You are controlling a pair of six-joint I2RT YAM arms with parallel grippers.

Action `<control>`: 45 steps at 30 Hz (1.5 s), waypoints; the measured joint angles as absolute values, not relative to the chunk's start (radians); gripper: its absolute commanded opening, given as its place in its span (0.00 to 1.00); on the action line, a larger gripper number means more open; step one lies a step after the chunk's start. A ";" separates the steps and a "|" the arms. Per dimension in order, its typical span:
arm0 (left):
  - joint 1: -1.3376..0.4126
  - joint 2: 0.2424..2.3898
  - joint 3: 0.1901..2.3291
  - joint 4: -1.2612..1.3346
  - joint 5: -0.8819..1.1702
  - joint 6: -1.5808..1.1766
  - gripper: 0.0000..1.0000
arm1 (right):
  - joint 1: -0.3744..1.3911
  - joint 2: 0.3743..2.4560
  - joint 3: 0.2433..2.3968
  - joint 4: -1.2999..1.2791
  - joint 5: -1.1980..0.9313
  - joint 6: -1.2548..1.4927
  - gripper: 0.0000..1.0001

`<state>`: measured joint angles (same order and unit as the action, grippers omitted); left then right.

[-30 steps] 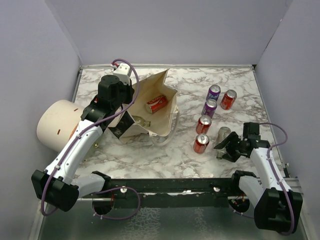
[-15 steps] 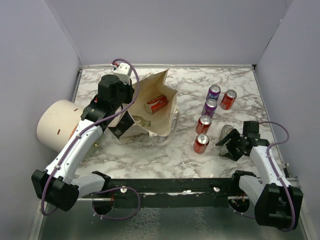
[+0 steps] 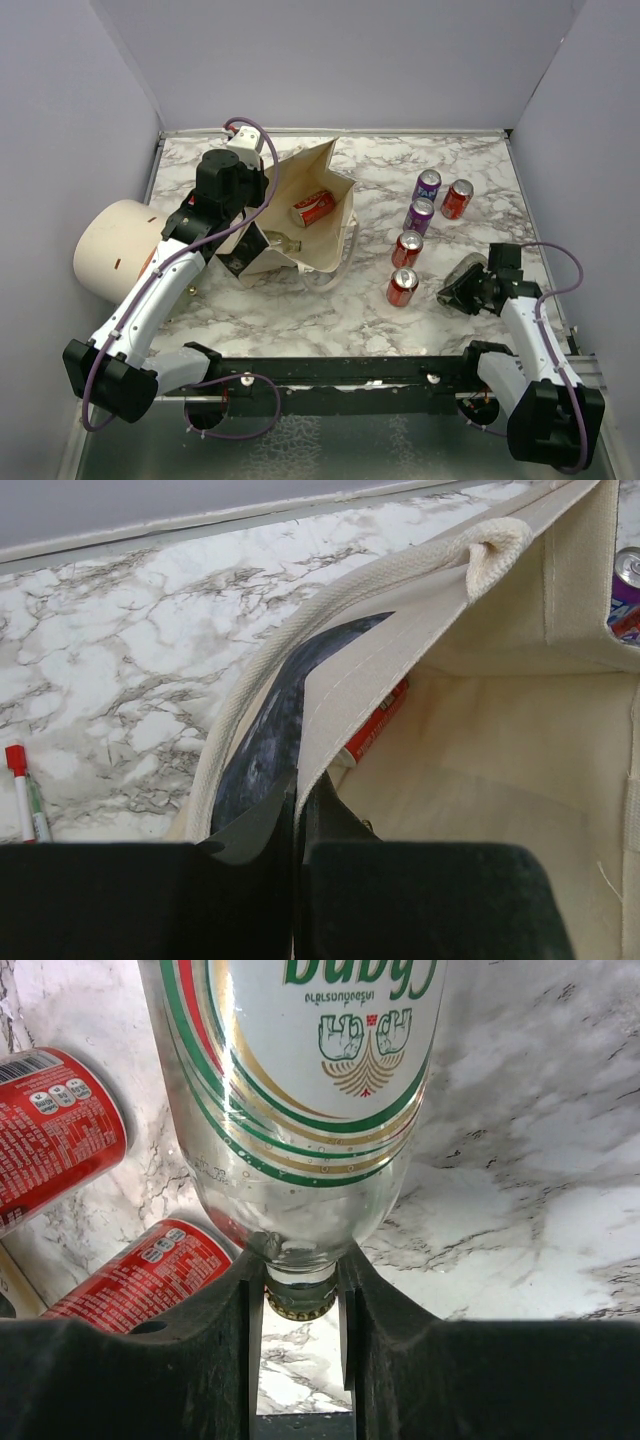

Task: Take the beverage out of the canvas bag
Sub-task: Adjust the drink at the center of the board.

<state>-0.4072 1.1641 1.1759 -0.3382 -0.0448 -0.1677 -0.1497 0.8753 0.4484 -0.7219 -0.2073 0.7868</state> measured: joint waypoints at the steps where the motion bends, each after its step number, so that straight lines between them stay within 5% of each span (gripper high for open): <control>1: -0.407 1.164 1.176 -0.338 -0.045 -0.168 0.00 | -0.150 0.875 0.451 -0.723 -0.206 0.785 0.05; 36: -0.407 1.164 1.176 -0.339 -0.045 -0.161 0.00 | -0.152 1.367 1.241 -1.240 -0.265 0.605 0.02; 45: -0.407 1.164 1.176 -0.338 -0.045 -0.162 0.00 | -0.152 1.433 1.283 -1.284 -0.307 0.563 0.02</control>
<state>-0.4068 1.1637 1.1759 -0.3382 -0.0448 -0.1616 -0.1516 1.4330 1.2835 -1.2842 -0.3065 0.5632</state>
